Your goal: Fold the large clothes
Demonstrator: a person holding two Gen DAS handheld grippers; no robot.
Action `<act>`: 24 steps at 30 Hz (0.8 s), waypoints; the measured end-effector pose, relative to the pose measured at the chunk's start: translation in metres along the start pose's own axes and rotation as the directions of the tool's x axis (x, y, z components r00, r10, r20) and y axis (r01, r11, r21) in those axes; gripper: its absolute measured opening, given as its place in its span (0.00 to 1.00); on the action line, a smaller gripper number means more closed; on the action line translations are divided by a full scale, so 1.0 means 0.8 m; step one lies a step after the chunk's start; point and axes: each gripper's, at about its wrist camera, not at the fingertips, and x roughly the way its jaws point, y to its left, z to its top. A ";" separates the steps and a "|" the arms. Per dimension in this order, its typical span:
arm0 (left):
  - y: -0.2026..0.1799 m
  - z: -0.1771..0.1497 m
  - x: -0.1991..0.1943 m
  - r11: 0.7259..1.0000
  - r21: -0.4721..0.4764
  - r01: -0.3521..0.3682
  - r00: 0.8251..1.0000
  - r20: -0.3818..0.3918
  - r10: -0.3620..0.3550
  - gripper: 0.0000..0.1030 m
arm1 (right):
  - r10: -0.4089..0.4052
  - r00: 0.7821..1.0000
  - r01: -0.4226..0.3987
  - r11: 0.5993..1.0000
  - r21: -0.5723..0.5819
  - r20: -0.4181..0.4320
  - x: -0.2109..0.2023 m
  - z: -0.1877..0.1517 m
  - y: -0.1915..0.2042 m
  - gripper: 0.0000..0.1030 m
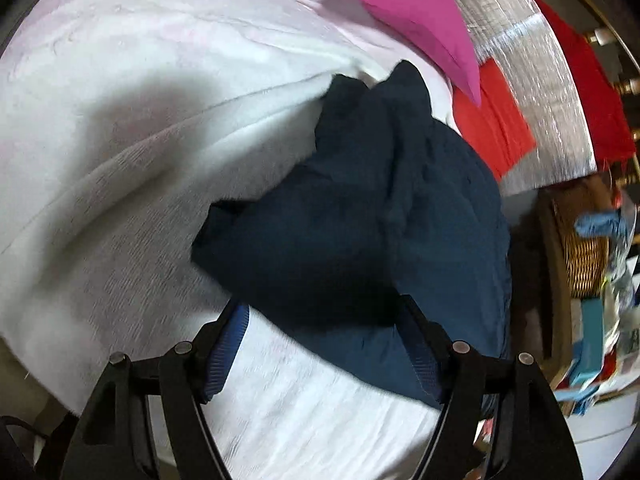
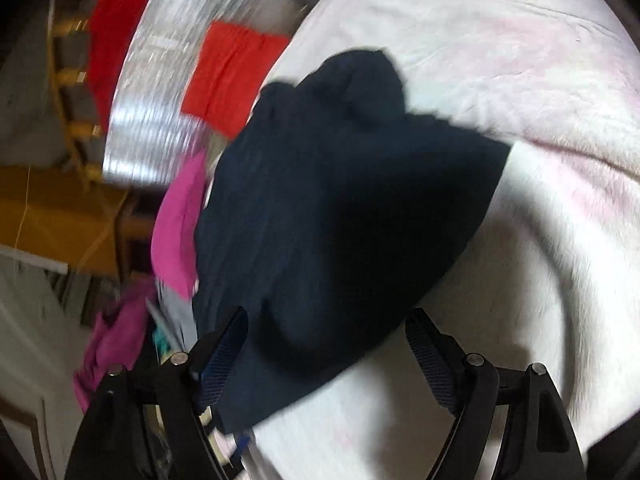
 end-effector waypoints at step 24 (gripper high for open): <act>-0.022 -0.015 -0.027 0.989 0.144 -0.031 0.998 0.066 0.022 0.67 | 0.034 0.992 -0.047 0.993 -0.107 -0.122 -0.005 -0.014 0.018 0.75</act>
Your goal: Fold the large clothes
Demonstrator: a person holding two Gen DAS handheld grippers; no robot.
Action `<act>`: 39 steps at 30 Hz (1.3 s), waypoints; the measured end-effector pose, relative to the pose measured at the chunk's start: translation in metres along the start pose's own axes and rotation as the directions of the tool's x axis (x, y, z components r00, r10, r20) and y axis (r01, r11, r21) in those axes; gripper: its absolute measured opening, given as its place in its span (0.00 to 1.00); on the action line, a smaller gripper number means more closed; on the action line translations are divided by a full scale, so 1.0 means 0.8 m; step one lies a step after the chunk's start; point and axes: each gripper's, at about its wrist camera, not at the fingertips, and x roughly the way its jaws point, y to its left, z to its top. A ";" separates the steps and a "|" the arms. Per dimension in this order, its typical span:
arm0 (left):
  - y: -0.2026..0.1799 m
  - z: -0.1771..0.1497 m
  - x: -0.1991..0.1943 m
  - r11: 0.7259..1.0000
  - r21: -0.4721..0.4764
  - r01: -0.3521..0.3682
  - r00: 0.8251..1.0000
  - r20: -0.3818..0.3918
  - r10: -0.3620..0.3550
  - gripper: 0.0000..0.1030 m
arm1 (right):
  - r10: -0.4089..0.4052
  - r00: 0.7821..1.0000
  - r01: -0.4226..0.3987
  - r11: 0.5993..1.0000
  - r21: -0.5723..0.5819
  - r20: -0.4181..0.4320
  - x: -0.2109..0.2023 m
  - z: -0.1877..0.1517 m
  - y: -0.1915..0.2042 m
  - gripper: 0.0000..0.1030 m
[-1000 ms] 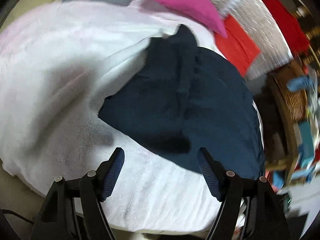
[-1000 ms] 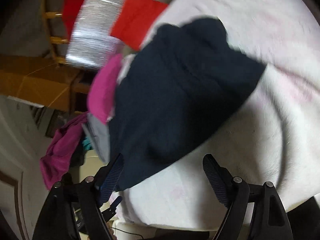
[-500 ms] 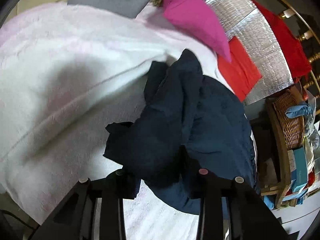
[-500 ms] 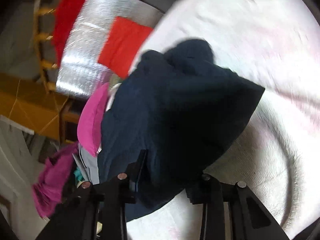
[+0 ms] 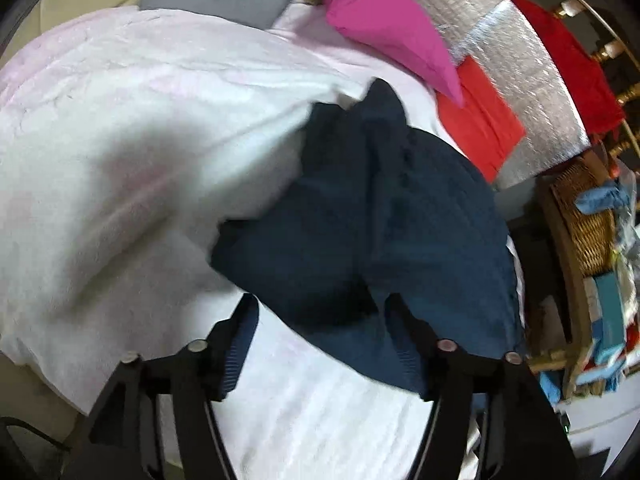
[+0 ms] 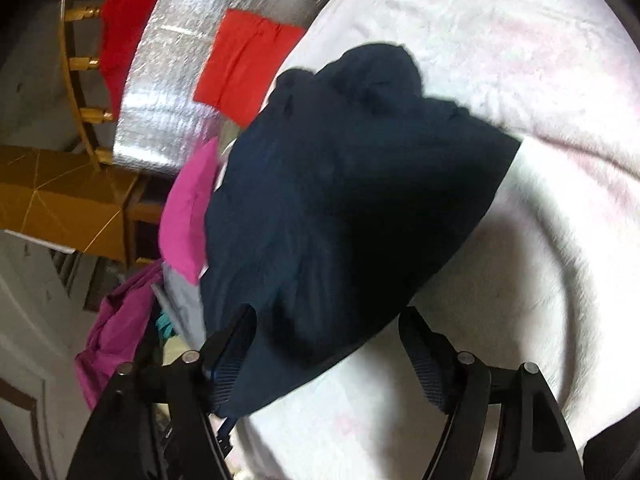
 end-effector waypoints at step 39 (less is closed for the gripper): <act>-0.154 -0.123 -0.137 0.760 0.501 -0.414 0.885 0.416 0.207 0.74 | -0.190 0.961 0.268 0.824 -0.499 0.203 -0.050 -0.082 0.106 0.72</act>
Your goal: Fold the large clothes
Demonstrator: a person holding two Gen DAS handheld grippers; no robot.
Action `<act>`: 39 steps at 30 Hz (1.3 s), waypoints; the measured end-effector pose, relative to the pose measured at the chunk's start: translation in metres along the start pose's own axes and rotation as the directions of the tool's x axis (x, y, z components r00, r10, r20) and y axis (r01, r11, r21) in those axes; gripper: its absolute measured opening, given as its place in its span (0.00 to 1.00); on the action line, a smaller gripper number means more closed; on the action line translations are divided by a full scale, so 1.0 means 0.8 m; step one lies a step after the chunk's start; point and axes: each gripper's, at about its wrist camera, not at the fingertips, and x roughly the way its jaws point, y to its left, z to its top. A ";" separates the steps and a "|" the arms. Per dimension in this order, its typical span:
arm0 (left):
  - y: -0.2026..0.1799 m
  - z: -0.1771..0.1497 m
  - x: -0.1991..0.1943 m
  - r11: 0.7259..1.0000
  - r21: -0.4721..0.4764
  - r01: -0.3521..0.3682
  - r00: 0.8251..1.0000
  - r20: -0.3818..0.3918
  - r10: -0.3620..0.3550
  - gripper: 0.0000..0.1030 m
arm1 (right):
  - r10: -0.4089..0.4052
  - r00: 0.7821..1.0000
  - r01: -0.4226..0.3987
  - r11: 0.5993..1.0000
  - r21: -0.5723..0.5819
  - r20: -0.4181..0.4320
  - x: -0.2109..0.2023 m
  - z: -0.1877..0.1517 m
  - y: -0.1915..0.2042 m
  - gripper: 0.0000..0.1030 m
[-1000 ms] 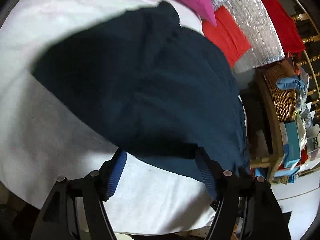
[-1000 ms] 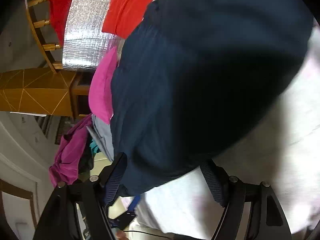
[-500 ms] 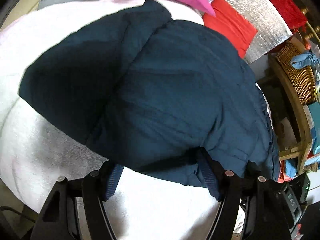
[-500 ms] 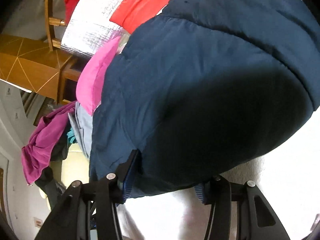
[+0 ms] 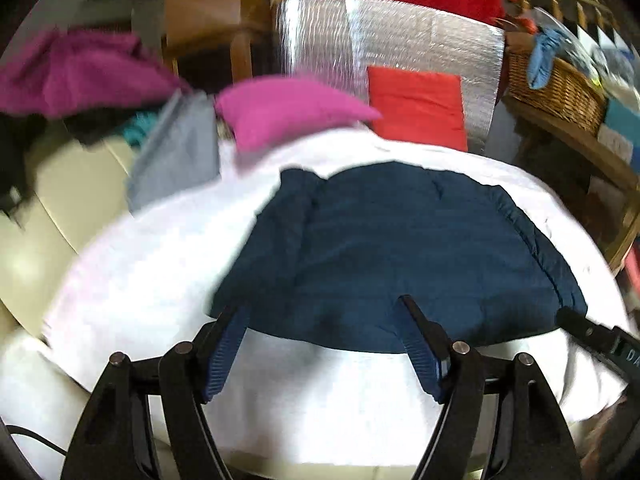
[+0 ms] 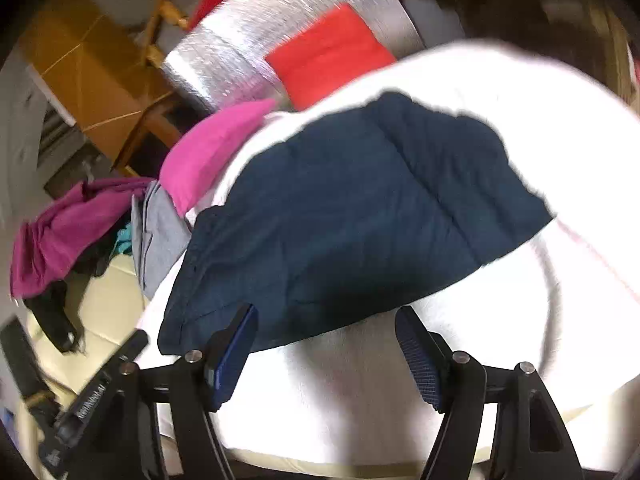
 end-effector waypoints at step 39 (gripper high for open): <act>0.025 0.043 -0.345 0.994 -0.029 -0.106 0.898 0.426 0.108 0.98 | -0.128 0.902 0.254 0.930 -0.267 0.412 -0.371 -0.042 0.150 1.00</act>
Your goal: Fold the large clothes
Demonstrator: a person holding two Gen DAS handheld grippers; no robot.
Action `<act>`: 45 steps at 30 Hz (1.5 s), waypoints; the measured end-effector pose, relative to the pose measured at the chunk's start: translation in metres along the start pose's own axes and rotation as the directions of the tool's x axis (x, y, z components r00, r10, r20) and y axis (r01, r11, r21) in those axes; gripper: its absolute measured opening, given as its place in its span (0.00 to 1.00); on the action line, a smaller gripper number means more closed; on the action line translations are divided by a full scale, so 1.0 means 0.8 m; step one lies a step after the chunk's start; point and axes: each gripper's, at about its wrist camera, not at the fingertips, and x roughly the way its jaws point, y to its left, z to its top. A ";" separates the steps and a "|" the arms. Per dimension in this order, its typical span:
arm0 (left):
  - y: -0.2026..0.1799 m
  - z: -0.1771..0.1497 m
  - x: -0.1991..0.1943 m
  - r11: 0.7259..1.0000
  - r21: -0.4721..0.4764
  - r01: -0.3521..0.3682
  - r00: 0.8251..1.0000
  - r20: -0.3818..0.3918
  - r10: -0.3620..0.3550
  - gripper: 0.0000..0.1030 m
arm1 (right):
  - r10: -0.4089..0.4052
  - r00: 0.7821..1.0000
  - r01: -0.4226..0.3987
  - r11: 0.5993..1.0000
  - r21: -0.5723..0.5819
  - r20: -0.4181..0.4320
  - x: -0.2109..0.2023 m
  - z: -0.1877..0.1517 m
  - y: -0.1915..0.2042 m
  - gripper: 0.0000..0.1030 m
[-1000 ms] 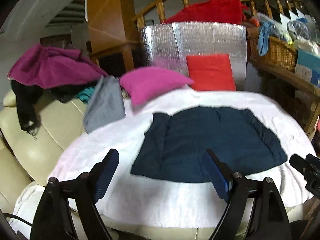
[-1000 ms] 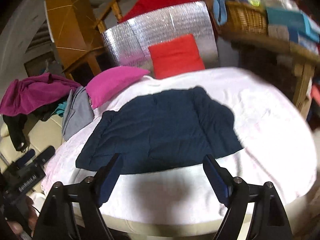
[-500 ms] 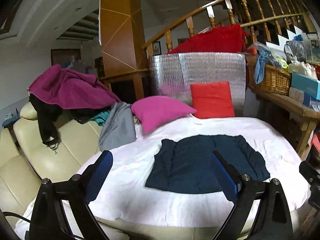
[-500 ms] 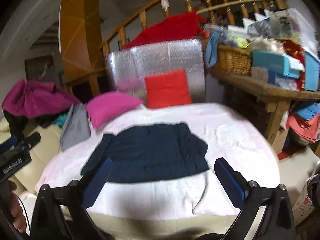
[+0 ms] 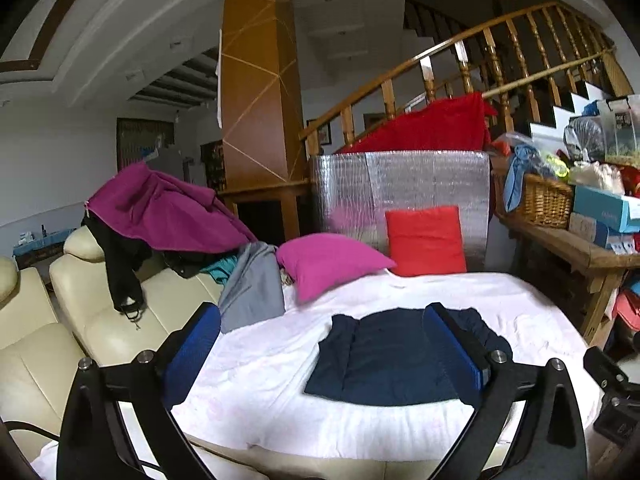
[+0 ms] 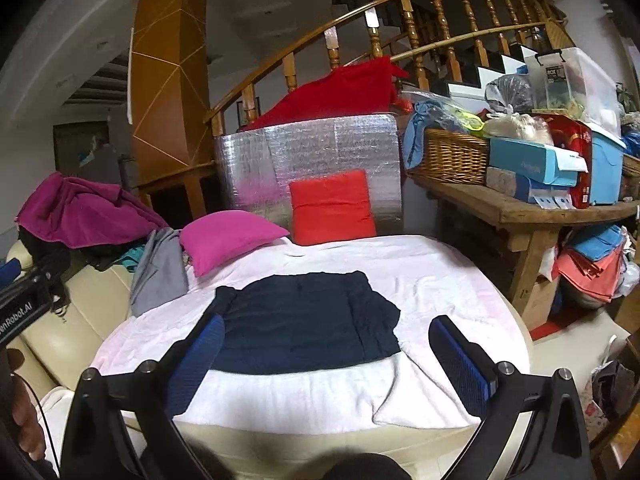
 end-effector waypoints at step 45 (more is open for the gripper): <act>0.059 0.008 -0.039 0.996 -0.070 -0.052 0.998 0.040 0.055 1.00 | 0.057 0.998 -0.056 0.998 -0.028 0.027 -0.047 0.013 0.034 1.00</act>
